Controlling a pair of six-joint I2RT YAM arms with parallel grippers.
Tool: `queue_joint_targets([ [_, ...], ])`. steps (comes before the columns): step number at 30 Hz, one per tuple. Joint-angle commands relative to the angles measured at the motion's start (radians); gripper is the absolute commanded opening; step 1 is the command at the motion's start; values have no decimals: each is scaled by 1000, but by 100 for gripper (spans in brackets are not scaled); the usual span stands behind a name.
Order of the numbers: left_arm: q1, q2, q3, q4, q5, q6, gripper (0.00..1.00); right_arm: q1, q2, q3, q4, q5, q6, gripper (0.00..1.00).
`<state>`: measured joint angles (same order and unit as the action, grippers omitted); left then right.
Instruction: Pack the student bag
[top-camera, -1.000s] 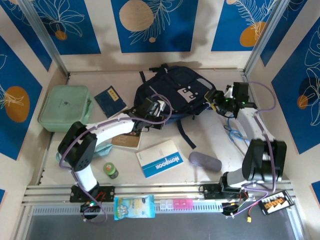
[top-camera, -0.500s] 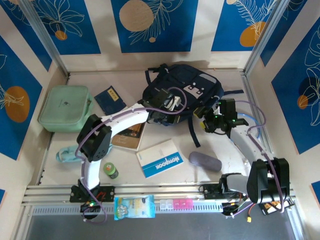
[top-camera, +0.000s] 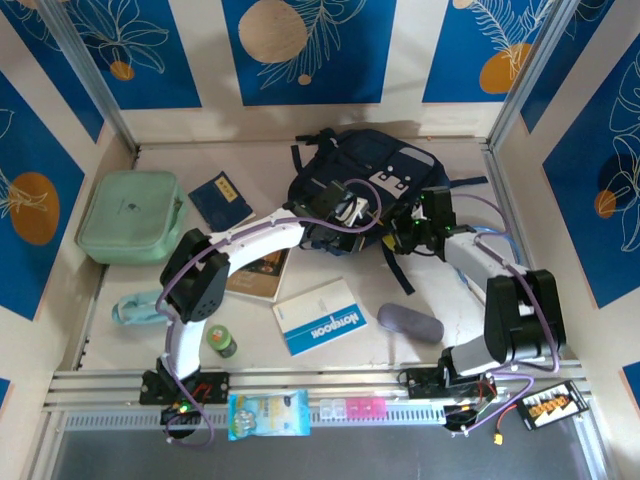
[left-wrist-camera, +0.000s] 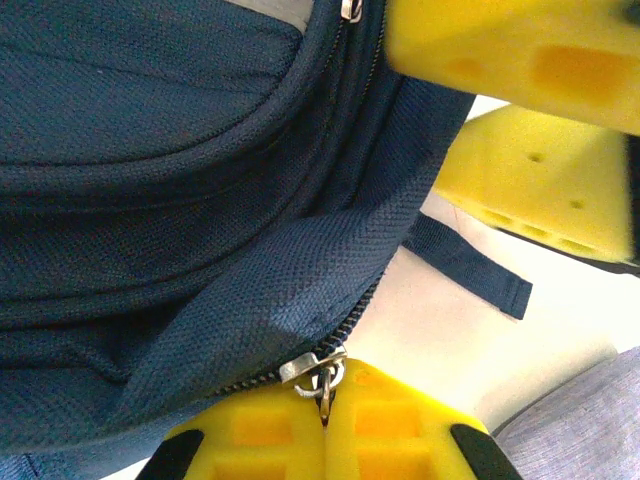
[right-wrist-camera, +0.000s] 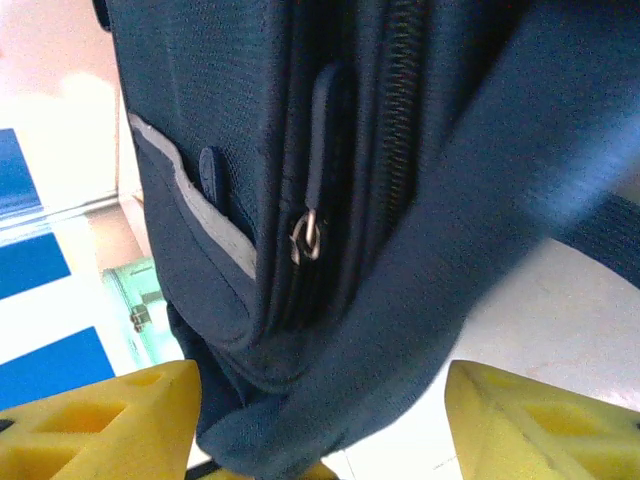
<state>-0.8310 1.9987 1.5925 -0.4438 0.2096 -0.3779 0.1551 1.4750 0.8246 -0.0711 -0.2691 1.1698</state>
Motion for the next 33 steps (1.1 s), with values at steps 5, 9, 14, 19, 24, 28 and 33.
queue_joint_targets([
  [5,-14,2,46,-70,-10,73,0,34,79,29,52,-39,24,45],
  [9,-8,-19,20,-134,-76,121,0,6,63,10,41,-22,-10,27],
  [14,38,-72,-53,-163,-123,150,0,-18,44,31,-28,38,-75,14],
  [19,96,-97,-72,-170,-150,170,0,-35,43,40,-59,72,-101,9],
  [24,147,-93,-74,-172,-166,187,0,-51,32,59,-74,83,-152,9],
  [28,162,-110,-72,-180,-158,187,0,-72,66,126,-94,25,-263,9],
  [33,158,-147,-105,-170,-102,163,0,-125,138,227,-132,-94,-394,9],
])
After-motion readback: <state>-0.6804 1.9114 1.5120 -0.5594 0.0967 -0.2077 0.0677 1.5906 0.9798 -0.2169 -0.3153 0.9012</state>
